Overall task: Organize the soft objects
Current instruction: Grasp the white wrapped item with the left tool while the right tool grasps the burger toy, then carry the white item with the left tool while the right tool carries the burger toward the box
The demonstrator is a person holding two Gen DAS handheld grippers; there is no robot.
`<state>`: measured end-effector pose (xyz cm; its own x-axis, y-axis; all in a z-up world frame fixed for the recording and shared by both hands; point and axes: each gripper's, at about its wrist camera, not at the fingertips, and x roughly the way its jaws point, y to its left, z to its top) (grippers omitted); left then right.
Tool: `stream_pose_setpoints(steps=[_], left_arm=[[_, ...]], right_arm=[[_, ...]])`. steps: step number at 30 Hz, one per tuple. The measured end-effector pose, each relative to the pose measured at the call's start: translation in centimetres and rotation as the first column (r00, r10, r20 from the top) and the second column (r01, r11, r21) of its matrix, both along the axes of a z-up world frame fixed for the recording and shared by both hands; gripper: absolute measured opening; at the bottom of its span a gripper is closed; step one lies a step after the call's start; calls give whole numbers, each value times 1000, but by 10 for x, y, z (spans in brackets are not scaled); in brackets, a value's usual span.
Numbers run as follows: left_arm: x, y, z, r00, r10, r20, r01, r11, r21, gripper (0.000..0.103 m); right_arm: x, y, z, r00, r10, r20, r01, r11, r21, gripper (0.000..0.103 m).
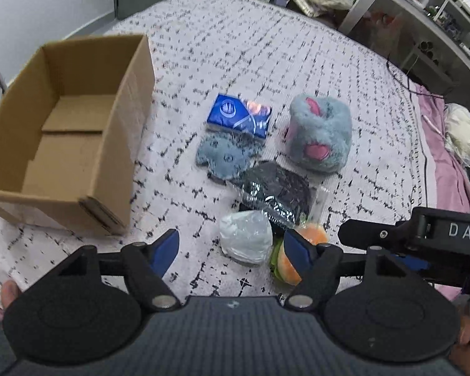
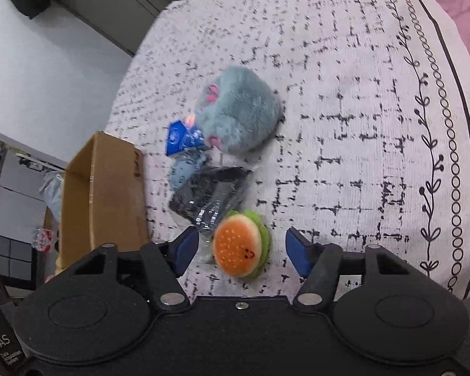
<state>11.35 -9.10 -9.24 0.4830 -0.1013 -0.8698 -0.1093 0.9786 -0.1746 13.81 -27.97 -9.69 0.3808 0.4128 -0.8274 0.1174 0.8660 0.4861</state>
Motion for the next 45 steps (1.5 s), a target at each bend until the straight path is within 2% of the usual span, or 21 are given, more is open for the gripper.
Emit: stream_pose_setpoints(steps=[4,6,9,11,12,13,21,30,31,32,35,45], left_arm=[[6,-3,-13,1000,10,-25,-10,1000,16,68],[8,-1,-17,999,24,-27,-23,1000,3,66],[10,2,-21,999,38,-18,-39,999,-30,63],[12,2,-23,999,45,-18,-45,998,-49,54],[12,2,-23,999,46,-14,-47,998,-53,45],[12,2,-24,999,48,-12,-48,997,-52,40],[10,9,-13,996,77,38,-75,996,-51,39],[6,22,-4,992,115,50,-113,993,-44,40],[5,24,-3,992,120,49,-118,992,-45,40],[5,25,-2,991,124,49,-122,991,-45,39],[2,26,4,990,125,60,-123,992,-38,40],[-8,36,23,983,152,106,-148,988,-42,40]], right_arm=[[4,-5,-6,999,-36,-36,36,999,-1,53],[7,-5,-13,998,-36,-60,37,999,10,49],[11,-4,-19,996,-35,-81,37,999,15,47],[13,-3,-22,996,-32,-89,34,999,22,47],[14,-3,-24,995,-34,-93,36,999,24,47],[14,-3,-26,994,-37,-99,39,999,24,46],[19,3,-33,992,-33,-125,37,999,31,43],[25,21,-43,990,-5,-142,8,1000,21,42],[26,22,-44,990,-4,-140,7,1000,27,31],[26,22,-45,990,-3,-144,9,999,37,25],[25,23,-41,993,-6,-121,12,999,46,19],[16,18,-23,999,3,-35,0,996,92,17]])
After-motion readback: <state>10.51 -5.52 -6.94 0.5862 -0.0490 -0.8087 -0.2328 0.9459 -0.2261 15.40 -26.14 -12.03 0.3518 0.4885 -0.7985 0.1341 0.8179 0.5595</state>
